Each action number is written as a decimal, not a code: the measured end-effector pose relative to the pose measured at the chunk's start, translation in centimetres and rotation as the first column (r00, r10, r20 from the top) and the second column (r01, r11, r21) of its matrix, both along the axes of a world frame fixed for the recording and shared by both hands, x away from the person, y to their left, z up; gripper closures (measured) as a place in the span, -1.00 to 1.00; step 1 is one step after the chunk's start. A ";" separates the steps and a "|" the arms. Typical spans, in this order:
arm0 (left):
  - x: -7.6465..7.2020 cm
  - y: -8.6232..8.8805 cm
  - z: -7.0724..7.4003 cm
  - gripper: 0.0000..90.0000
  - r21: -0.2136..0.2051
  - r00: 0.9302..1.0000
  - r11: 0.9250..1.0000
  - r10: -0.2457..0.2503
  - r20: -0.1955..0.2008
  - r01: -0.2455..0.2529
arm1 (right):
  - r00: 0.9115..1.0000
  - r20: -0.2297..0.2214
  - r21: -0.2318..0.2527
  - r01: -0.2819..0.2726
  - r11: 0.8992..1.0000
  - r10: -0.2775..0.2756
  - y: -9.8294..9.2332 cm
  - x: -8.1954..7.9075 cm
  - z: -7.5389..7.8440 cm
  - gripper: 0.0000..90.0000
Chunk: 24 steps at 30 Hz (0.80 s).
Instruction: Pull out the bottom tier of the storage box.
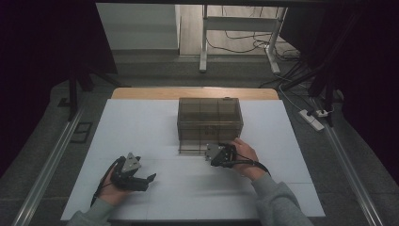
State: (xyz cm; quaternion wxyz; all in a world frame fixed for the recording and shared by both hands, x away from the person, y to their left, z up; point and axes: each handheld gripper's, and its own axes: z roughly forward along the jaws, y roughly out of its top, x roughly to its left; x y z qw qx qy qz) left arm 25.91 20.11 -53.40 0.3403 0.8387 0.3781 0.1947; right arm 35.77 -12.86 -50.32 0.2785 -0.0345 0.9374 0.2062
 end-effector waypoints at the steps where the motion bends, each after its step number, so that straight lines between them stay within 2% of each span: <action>1: 0.0 0.0 0.0 -0.72 0.001 1.000 1.000 0.000 0.000 0.000 | 1.000 -0.001 -0.001 -0.001 1.000 0.001 0.0 0.0 0.0 0.61; 24: 0.0 0.0 0.0 -0.72 0.005 1.000 1.000 0.000 0.001 0.000 | 0.999 -0.035 -0.006 -0.027 1.000 0.027 -0.4 -0.4 0.3 0.62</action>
